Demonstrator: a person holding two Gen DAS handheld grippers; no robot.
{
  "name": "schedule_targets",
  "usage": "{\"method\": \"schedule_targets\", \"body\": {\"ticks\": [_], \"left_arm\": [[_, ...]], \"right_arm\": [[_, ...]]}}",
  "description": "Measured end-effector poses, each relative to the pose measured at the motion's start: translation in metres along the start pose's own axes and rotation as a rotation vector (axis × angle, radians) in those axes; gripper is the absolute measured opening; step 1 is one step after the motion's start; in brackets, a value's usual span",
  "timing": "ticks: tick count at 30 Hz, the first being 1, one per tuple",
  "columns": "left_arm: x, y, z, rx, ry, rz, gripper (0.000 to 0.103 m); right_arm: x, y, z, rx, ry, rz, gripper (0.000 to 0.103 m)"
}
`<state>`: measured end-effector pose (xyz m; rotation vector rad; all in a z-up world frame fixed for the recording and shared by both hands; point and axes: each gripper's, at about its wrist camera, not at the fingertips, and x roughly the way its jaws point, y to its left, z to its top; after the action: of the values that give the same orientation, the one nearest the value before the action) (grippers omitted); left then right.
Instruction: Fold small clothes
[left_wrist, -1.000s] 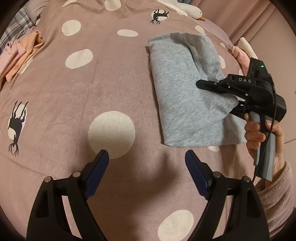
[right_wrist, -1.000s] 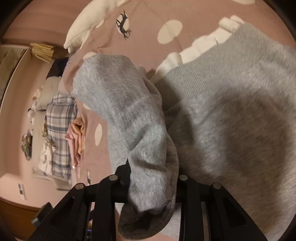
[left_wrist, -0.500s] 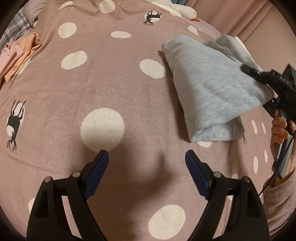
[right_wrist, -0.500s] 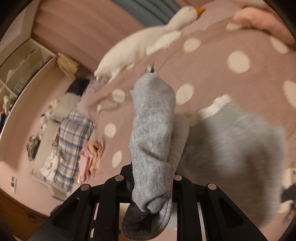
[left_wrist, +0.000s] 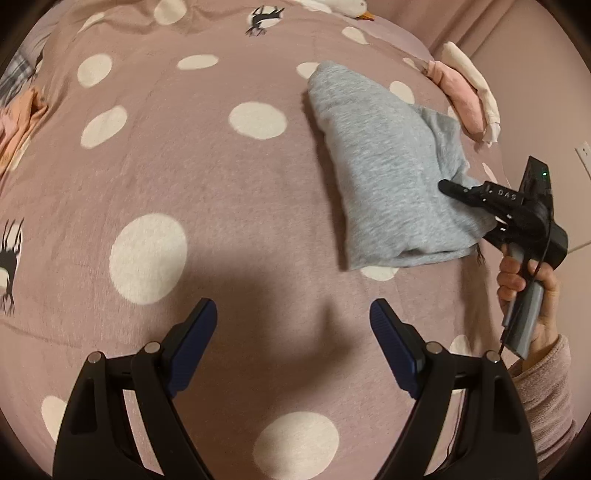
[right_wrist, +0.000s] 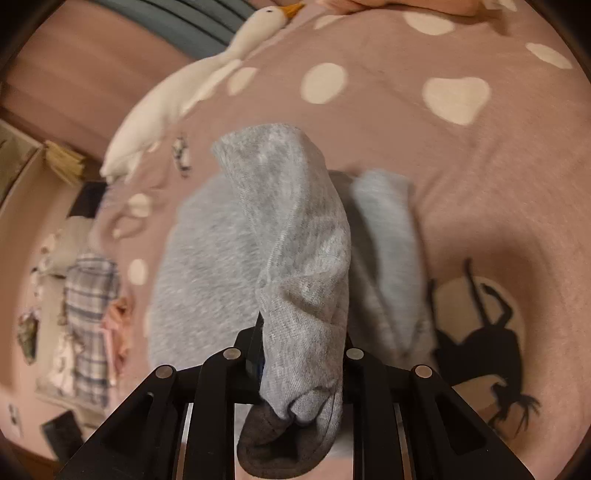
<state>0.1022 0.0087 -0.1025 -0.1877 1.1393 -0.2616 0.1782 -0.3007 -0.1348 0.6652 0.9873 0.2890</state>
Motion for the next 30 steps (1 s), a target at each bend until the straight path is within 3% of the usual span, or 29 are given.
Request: {"method": "schedule_targets", "body": {"ticks": [4,6,10,12,15,21,26,30], "left_arm": [[0.001,-0.015,0.016,0.032,-0.029,-0.039,0.085],[-0.002,-0.026,0.027,0.045,-0.083,-0.074,0.085],[-0.003,-0.045,0.051,0.062,-0.176,-0.13,0.08],[0.003,-0.054,0.064,0.075,-0.187,-0.153,0.062],[0.021,-0.066,0.084,0.096,-0.181,-0.163,0.039],[0.061,-0.075,0.101,0.143,-0.127,-0.12,0.036],[0.081,-0.069,0.1,0.169,-0.058,-0.108,0.036],[0.083,-0.065,0.103,0.162,-0.04,-0.143,0.038]], "right_arm": [[-0.005,-0.005,0.002,0.005,0.007,0.037,0.023],[-0.011,-0.007,0.003,0.019,0.012,0.04,0.027],[-0.046,0.003,0.002,-0.102,-0.121,-0.095,0.033],[-0.063,0.013,0.002,-0.189,-0.198,-0.174,0.033],[-0.078,0.028,0.005,-0.284,-0.261,-0.175,0.033],[-0.051,0.048,0.022,-0.367,-0.217,-0.135,0.032],[-0.018,0.045,0.037,-0.333,-0.158,-0.144,0.032],[0.022,0.025,0.044,-0.307,-0.04,-0.369,0.031]]}}
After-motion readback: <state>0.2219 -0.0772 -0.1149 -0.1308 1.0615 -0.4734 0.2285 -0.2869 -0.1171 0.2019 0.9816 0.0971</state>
